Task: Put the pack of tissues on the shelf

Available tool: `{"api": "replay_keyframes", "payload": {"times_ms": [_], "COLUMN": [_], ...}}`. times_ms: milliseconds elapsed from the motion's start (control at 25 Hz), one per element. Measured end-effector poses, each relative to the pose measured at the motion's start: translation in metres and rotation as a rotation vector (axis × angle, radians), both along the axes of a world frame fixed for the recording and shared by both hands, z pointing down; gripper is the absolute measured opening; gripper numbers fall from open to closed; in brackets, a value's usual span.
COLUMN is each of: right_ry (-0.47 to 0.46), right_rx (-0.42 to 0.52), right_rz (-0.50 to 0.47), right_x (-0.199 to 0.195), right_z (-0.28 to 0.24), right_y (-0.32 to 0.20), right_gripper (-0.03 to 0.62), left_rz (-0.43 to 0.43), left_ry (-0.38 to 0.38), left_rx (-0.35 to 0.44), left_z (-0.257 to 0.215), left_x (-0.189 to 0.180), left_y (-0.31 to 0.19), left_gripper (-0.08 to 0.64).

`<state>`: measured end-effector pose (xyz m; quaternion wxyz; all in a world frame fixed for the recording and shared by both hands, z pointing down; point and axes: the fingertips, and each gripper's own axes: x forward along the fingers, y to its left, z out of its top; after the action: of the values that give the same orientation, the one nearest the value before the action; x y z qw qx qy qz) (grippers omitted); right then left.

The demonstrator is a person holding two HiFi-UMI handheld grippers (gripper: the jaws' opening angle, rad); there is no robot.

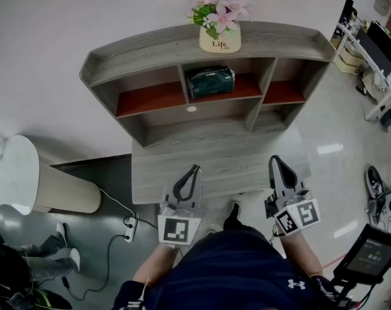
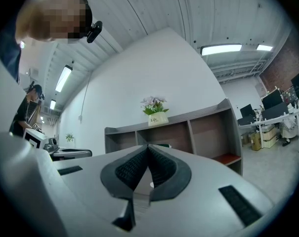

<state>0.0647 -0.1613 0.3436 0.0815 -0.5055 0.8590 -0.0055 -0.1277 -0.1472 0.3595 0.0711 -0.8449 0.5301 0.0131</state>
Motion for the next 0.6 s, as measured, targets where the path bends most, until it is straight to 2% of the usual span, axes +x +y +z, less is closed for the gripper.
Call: {"api": "replay_keyframes", "payload": {"times_ms": [600], "right_ry": [-0.017], "right_rx": [-0.023], "right_rz": [0.001], "right_x": [0.0063], "right_z": [0.0072], "right_y": [-0.005], "right_gripper": [0.009], "left_rz": [0.004], "left_ry": [-0.003], "left_rx": [-0.019], "left_z": [0.009], "left_x": [0.0053], "left_y": [-0.0068], "left_gripper": [0.025]}}
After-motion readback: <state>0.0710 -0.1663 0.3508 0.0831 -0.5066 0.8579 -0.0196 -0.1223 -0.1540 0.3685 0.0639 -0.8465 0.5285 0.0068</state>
